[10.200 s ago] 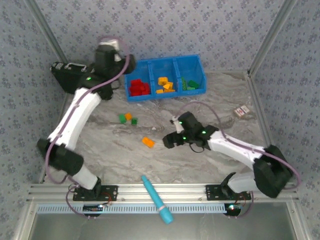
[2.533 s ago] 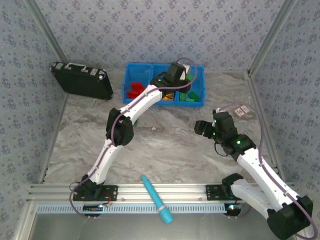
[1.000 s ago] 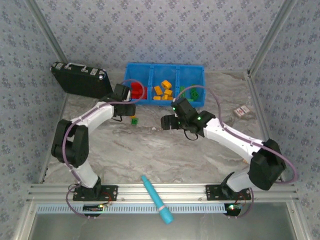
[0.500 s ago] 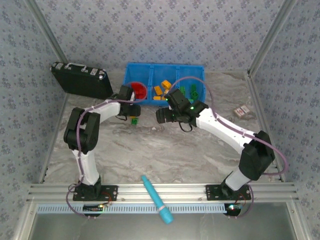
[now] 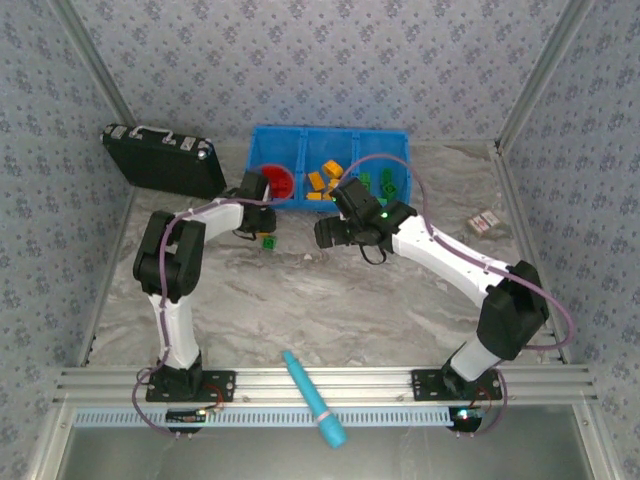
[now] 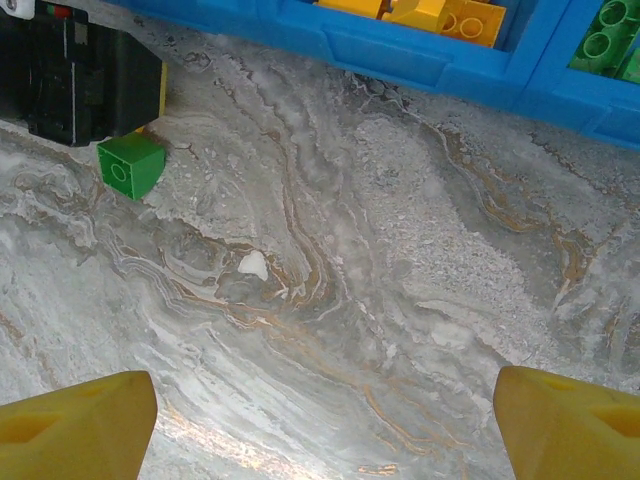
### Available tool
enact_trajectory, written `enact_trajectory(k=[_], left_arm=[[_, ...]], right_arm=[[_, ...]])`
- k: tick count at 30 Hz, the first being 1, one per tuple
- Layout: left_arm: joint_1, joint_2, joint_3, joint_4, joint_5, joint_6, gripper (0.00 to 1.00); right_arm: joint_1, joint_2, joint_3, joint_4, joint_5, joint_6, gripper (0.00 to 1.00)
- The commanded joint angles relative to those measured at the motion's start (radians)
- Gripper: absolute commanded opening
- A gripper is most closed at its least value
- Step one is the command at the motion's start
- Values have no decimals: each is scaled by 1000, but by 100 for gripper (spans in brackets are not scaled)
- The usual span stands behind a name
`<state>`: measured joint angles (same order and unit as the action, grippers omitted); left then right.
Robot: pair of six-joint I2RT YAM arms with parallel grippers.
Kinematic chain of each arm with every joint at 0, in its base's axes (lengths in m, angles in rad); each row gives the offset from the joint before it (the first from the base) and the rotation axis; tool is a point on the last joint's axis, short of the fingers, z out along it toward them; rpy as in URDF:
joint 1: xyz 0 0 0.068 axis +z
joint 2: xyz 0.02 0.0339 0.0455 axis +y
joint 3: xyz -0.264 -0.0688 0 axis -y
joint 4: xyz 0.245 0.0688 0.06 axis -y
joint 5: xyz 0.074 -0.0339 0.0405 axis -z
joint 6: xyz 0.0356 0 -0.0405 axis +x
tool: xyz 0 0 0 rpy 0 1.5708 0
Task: Sort the legos into containers by color
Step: Pick up the lego from the center of the table, then place the lego in the container.
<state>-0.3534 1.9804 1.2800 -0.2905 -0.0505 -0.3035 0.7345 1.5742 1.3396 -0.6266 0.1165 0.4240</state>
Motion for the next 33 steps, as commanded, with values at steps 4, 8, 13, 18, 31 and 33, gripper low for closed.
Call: enact_trajectory(k=[4,8,13,18,31,33], left_arm=[[-4,-16,-16,-41,-2,-3,22],[-16,-98,-21,-77,6,2,20],[-81,-165,91,-118,22,5,20],[-149,-147,243,-101,48,-4,20],[-174,208,627,-9,117,-78,32],[-176,222,654,-20,113,-77,40]], right_arm=[[-4,-22,-48,16,-5,-36,90],[-4,-54,-118,21,-10,-22,90],[-14,-126,-238,48,14,11,90],[-26,-205,-314,41,39,34,91],[-21,-335,-351,-18,123,80,91],[-21,-337,-349,-13,123,75,91]])
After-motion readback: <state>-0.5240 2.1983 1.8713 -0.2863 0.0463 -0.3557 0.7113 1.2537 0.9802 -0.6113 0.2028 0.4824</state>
